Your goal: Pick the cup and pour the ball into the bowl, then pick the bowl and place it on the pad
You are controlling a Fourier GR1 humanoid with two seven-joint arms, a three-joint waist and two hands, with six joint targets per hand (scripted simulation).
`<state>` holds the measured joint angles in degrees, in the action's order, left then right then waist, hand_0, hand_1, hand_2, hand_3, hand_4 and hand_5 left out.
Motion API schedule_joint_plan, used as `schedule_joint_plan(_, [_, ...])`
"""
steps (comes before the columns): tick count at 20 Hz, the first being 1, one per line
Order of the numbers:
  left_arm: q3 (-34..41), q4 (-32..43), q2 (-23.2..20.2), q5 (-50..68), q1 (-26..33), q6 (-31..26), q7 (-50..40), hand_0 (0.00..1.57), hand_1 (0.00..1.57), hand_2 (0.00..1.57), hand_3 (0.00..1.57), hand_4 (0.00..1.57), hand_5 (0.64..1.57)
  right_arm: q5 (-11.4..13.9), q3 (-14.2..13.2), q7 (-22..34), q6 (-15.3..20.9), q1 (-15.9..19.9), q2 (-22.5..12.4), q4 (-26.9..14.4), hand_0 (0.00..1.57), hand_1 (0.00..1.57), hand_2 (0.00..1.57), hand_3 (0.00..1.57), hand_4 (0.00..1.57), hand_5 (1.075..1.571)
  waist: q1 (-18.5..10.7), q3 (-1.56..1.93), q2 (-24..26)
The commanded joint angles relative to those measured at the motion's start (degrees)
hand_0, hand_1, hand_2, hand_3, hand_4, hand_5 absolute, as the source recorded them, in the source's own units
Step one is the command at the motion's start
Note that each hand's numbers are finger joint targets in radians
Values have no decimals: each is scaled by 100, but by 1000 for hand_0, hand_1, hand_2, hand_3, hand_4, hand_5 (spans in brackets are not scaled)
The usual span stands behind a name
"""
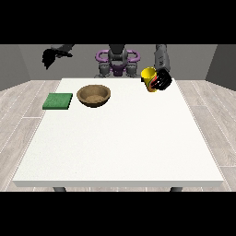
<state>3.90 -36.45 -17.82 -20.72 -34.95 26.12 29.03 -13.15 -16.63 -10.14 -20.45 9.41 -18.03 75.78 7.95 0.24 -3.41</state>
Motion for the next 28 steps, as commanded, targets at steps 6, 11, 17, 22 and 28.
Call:
schedule_joint_plan(6, [-991,114,24,-1619,-1042,658,-2177,1490,1490,1571,1571,1512,1267,-68,-165,-359,-238,280,-128,-711,0,0,0,0,0,1568,38,-13,6])
schedule_joint_plan(11, [-1257,-111,263,-2061,-1242,340,-2889,1490,1490,1571,1571,1512,1267,-262,-516,-409,-564,248,-552,-1195,0,0,0,0,0,1569,-159,-18,254])
schedule_joint_plan(17, [-2083,150,445,-3443,-1766,297,-4086,1537,1537,1571,1571,1571,1165,-78,-267,-486,-595,135,-366,-1243,0,0,0,0,0,1570,-20,-9,544])
schedule_joint_plan(22, [-2830,319,592,-4491,-2071,-105,-4613,1538,1538,1571,1571,1485,1334,-84,-280,-442,-740,18,-458,-1386,0,0,0,0,0,1571,101,-14,800])
schedule_joint_plan(28, [-3964,462,1427,-5619,-2251,-857,-4926,1498,1498,1571,1571,1571,1056,-34,-373,-669,-701,289,-528,-1729,0,0,0,0,0,1571,-130,-13,524])
